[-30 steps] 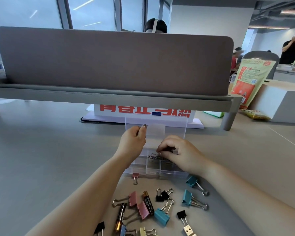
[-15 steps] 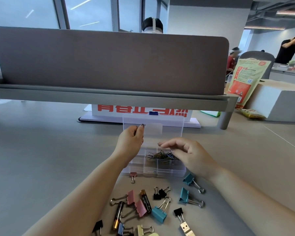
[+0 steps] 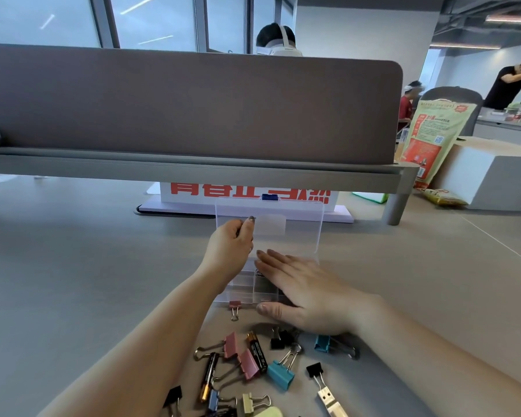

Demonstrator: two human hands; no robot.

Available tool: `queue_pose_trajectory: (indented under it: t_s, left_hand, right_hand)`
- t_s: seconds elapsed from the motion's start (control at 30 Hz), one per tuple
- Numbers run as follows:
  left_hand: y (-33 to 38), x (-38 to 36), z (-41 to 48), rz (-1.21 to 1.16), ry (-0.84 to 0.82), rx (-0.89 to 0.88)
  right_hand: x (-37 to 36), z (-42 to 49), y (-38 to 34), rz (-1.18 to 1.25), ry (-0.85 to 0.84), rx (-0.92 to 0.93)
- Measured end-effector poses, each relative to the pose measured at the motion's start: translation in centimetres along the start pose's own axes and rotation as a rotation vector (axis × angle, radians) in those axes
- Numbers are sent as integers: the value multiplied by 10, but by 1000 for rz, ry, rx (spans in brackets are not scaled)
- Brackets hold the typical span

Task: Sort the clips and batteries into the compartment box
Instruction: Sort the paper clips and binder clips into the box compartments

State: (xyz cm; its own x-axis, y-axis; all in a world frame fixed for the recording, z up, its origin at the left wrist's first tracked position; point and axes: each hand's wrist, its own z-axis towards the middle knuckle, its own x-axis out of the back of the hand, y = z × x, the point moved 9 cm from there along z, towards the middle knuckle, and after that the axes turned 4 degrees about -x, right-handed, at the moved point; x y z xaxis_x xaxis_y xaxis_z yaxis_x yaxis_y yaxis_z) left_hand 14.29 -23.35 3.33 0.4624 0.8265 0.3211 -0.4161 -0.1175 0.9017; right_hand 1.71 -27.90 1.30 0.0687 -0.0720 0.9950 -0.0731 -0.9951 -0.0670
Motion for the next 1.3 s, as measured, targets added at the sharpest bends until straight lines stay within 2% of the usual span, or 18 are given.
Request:
queue_pose_trajectory:
  t_s: [0.2,0.33,0.7,1.07,1.1,1.17,1.23,1.3]
  left_hand:
    - [0,1,0,-27,0,16]
    - [0,1,0,-71,15,34]
    - [-2,2,-1,-60,15,32]
    - [-2,0,1,-32,3,26]
    - [-2,0,0,-31,2,27]
    - [-2,0,1,-44,-3,32]
    - [1,0,-1,-56,-3,19]
    - [7,2,-2,-86,3,-20]
  right_hand:
    - [-2,-9,16,53,-38,-25]
    - [-1,-2,3,69,-52,-14]
    - [-3,-5,5,-19,-25,18]
    - [-2,3,3,53,9,36]
    - [-3,5,5,97,21,39]
    - [0,9,12,423,101,25]
    - [12,6,30,818,289,-12]
    - [29,-5,50,1027,531,-32]
